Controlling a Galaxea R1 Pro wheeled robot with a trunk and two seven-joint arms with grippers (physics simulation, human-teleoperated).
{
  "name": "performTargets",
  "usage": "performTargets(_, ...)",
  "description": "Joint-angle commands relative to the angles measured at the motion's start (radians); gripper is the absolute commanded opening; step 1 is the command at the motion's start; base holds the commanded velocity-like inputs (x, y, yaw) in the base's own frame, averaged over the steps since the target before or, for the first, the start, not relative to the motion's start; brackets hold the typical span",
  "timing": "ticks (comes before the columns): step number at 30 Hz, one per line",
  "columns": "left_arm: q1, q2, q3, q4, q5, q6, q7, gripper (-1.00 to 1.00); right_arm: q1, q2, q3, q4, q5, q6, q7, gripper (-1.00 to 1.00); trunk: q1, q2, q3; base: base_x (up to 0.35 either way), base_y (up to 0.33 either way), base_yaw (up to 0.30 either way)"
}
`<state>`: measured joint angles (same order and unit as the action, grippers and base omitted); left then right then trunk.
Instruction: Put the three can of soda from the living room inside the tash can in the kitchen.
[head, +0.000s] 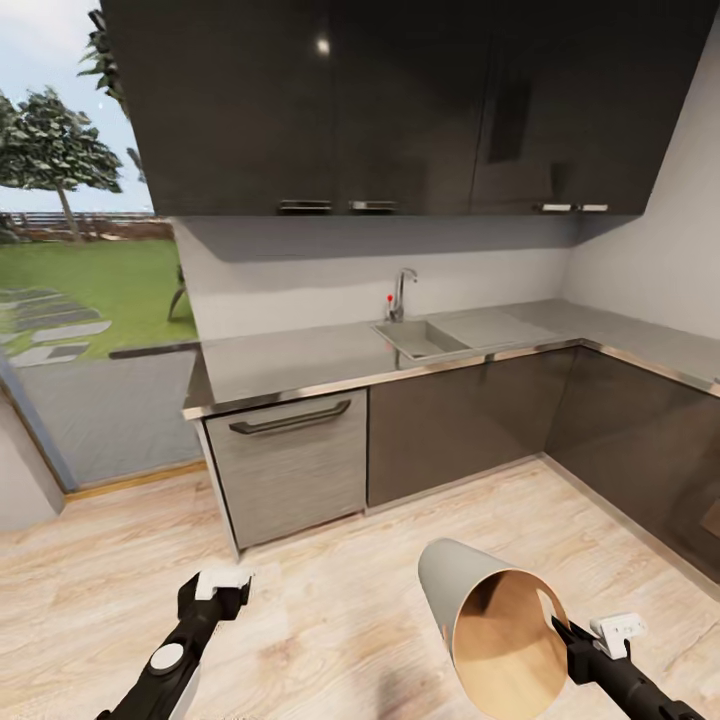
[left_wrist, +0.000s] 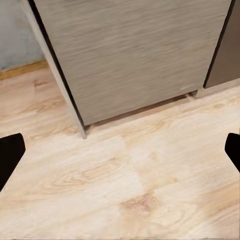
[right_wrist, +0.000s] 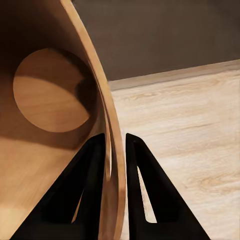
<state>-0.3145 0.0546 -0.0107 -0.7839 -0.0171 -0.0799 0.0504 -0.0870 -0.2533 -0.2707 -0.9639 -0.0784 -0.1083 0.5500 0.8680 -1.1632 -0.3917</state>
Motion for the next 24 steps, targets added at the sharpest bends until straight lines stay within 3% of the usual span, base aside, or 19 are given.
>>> performTargets(1,0.000,0.002,0.000,0.008,0.000,0.008,0.007,1.00,0.000,0.000,-0.001,0.000,-0.010,0.001,0.005,-1.00,-0.004,0.007,0.004,0.000,0.000,0.238)
performTargets(9,0.061,0.019,0.009,0.051,0.008,0.009,0.013,1.00,0.000,-0.001,0.001,0.004,-0.010,0.001,0.005,-1.00,-0.035,0.063,0.035,0.000,0.000,0.238)
performTargets(15,0.089,0.057,0.011,0.060,0.009,0.006,0.013,1.00,0.000,0.000,0.001,0.006,-0.010,0.001,0.004,-1.00,-0.046,0.084,0.049,0.000,0.000,0.238)
performTargets(20,0.121,0.074,0.012,0.144,0.017,-0.086,0.010,1.00,0.000,0.000,0.003,0.012,-0.009,0.000,0.005,-1.00,-0.050,0.091,0.055,0.000,0.000,0.238)
performTargets(24,0.124,0.075,0.012,0.152,0.017,-0.099,0.010,1.00,0.000,0.000,0.004,0.013,-0.009,0.000,0.005,-1.00,-0.065,0.119,0.071,0.000,0.000,0.238)
